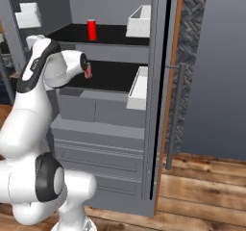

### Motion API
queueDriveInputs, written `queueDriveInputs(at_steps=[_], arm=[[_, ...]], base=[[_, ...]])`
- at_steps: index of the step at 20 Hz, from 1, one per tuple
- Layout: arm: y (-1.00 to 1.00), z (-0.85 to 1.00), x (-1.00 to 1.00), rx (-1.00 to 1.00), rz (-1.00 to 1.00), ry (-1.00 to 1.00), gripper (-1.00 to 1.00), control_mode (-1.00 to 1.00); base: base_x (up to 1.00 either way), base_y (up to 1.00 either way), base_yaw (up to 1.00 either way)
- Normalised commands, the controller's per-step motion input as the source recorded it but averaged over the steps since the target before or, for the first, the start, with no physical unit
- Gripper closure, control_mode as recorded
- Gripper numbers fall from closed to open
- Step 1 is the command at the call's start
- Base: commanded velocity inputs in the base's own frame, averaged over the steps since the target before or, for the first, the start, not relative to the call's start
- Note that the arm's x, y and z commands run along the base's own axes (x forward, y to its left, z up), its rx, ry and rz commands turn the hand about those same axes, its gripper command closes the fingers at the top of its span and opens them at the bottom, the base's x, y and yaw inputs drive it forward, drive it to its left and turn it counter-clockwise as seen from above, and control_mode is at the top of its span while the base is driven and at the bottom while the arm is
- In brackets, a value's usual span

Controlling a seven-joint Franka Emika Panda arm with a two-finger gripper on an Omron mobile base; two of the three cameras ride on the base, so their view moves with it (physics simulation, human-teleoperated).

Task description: Open the fridge, grab two sodas, and place both sodas inside the bowl with ice on the dining counter.

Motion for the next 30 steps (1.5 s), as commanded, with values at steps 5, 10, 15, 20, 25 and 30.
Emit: queueDriveInputs(at_steps=[5,10,15,20,25,30], arm=[[0.90,0.00,-0.43,-0.03,0.13,0.00,-1.00,-1.00],[0.81,0.00,-0.39,-0.02,0.10,0.00,-1.00,-1.00],[0.46,0.00,-0.34,-0.02,0.02,-0.07,-1.00,-1.00],[0.14,0.00,-0.28,-0.01,0.00,-0.12,-1.00,-1.00],[-0.12,0.06,-0.17,0.00,0.00,-0.16,-1.00,-1.00],[-0.61,0.02,-0.02,-0.05,-0.04,-0.20,-1.00,-1.00]], base=[[0.00,0.00,0.00],[0.00,0.00,0.00],[0.00,0.00,0.00],[0.00,0.00,0.00],[0.00,0.00,0.00],[0.00,0.00,0.00]])
